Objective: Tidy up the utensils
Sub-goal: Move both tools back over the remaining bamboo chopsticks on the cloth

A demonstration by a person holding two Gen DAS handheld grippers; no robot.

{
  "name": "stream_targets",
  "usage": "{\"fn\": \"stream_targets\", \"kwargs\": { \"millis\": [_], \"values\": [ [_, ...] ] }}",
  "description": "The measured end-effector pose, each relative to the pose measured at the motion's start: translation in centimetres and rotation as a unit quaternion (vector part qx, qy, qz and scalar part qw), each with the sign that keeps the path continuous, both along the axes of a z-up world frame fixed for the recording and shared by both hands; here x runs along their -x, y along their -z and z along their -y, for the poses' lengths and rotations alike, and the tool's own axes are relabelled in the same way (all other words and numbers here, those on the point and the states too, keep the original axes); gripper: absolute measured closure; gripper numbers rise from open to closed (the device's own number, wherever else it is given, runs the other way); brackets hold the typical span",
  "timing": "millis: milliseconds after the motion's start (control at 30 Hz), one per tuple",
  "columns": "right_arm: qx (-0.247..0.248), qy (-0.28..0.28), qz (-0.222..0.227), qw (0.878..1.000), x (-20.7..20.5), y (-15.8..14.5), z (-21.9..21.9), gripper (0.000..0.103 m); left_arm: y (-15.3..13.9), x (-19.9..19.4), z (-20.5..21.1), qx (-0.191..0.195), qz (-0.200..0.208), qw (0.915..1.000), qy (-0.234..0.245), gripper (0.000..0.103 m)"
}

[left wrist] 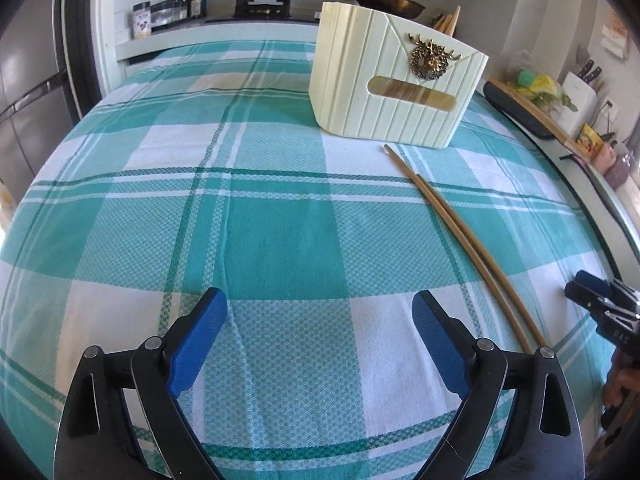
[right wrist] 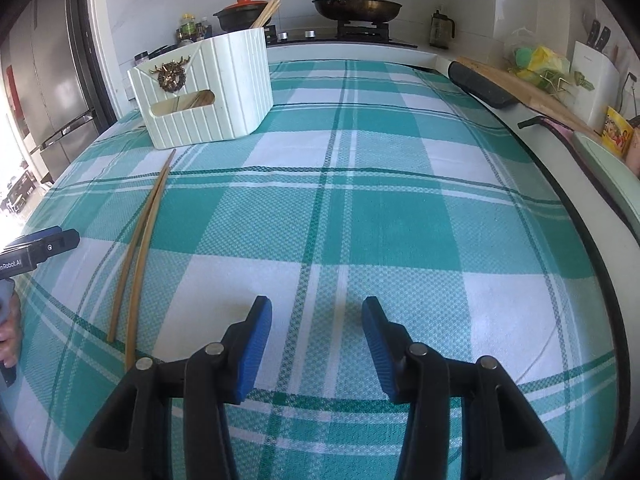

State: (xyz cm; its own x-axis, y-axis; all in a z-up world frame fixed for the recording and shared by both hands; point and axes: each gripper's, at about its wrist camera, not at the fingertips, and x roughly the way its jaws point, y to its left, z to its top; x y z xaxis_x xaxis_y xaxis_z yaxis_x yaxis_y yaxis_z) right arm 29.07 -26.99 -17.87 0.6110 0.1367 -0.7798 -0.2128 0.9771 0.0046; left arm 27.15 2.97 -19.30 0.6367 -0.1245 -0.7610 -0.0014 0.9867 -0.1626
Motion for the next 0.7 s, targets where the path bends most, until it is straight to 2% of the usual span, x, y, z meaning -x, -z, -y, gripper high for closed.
{"fn": "stream_targets", "kwargs": {
  "millis": [133, 267, 500, 600, 700],
  "values": [
    [0.025, -0.001, 0.004, 1.000, 0.0, 0.1, -0.7, 0.055, 0.3, 0.1, 0.5, -0.014, -0.004, 0.9999, 0.003, 0.005],
    [0.012, 0.000, 0.001, 1.000, -0.1, 0.1, -0.3, 0.054, 0.3, 0.2, 0.5, -0.014, -0.004, 0.9999, 0.004, 0.004],
    [0.018, 0.002, 0.010, 1.000, 0.4, -0.2, -0.6, 0.054, 0.4, 0.1, 0.8, -0.025, -0.008, 0.9996, 0.006, 0.002],
    [-0.032, -0.065, 0.024, 0.997, 2.1, -1.7, -2.8, 0.053, 0.4, 0.1, 0.9, -0.027, -0.009, 0.9996, 0.007, 0.002],
    [-0.043, -0.132, 0.019, 0.990, 2.8, -2.4, -6.2, 0.057, 0.5, 0.0, 1.0, -0.032, -0.011, 0.9994, 0.008, 0.001]
  ]
}}
